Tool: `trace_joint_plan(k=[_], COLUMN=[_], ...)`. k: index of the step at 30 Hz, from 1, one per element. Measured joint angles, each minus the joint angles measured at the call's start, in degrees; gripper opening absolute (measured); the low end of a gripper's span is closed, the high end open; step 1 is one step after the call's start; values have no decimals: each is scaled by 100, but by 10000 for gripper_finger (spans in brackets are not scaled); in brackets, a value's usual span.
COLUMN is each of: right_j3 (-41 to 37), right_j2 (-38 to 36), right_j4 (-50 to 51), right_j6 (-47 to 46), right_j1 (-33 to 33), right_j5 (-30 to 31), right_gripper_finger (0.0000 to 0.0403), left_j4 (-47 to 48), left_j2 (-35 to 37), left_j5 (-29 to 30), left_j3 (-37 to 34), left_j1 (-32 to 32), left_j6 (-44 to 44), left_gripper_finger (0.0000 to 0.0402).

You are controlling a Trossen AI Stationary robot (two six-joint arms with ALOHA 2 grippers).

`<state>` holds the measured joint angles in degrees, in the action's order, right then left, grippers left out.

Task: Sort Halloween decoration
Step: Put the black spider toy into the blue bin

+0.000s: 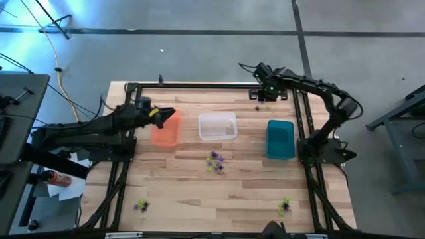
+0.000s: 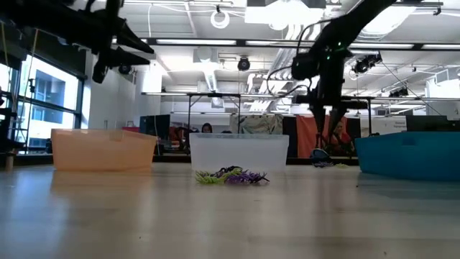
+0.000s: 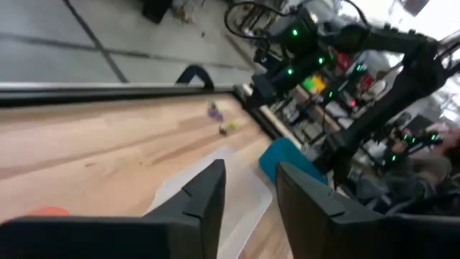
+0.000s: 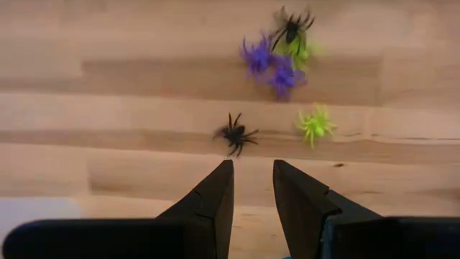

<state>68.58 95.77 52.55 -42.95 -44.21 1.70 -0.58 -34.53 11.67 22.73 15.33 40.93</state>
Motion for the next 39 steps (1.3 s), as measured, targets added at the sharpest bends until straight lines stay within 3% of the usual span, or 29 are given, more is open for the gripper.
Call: trace_joint_plan(k=[5,13,22,39], right_j3=[-563,-1694,-1711,-1716], right_j2=[242,-513,-62,14], right_j4=[-577,-2279,-2466,-2506], right_j6=[-263,-1015,-1081,-975], right_j1=[88,-14,-201,-266], right_j5=[-86,-275,-271,-393], right_gripper_finger=[95,95,95,94], left_j4=[-13,-112,-284,-326], left_j2=[-231,-231,-244,-266], left_j5=[-634,-709,-730,-811], left_j3=[155,229,227,227], left_j1=[535,1023,1320,1316], left_j6=[-121,-359,-357,-516], left_gripper_finger=[132,136,136,136])
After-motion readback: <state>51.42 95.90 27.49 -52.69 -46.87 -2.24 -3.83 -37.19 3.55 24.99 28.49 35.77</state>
